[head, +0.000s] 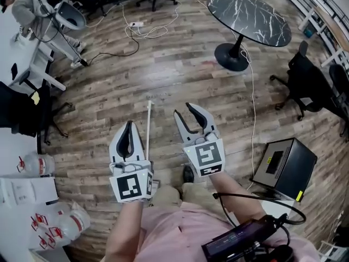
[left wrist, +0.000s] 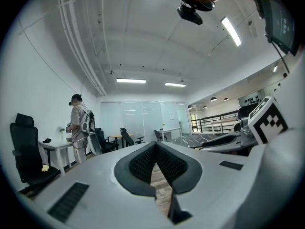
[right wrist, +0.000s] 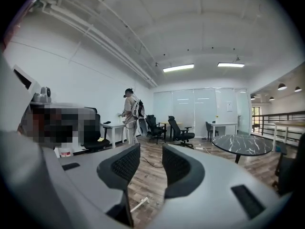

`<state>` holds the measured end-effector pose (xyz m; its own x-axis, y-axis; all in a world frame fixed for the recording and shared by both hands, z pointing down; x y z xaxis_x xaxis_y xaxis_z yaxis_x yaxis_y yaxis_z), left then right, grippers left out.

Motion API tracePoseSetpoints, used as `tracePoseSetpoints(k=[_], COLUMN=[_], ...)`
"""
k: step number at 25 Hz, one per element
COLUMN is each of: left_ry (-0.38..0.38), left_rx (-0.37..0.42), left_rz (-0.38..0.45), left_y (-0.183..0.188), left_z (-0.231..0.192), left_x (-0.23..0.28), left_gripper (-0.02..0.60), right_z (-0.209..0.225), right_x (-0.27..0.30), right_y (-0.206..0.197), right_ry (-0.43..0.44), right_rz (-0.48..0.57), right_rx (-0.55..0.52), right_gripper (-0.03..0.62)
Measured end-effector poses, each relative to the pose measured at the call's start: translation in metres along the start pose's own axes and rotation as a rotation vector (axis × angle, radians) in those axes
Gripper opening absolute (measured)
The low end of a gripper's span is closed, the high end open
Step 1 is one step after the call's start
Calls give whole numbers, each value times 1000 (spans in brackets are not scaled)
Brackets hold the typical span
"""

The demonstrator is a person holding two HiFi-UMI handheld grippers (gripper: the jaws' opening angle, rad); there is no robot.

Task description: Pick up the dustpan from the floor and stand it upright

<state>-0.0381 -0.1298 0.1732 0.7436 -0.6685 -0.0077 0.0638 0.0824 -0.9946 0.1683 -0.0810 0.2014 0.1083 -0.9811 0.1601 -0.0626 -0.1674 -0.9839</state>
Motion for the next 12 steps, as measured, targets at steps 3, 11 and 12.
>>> tracePoseSetpoints(k=[3,11,12], left_ry=[14,47,49], left_rx=[13,32,34], left_rz=[8,29,28], left_y=[5,10,8], left_z=[-2,-12,-14], left_x=[18,60,66], left_gripper=[9,9,9], right_z=[13,35,37], right_x=[18,62,69], right_y=[9,19,18], right_ry=[10,40,43], right_rz=[18,47,45], right_rx=[2,-6,-6], right_gripper=[146,146,146])
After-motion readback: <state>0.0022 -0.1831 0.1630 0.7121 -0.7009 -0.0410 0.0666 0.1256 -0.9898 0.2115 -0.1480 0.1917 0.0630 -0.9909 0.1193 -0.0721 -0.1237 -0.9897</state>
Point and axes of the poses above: the fingertips, and each gripper's own axes: x forward along the fingers, z to its right, y out of its top, the point moved 10 cm from there along -x, backward along the fingers, and after that the axes turned 8 degrees about -y, right-handed, at the moved point
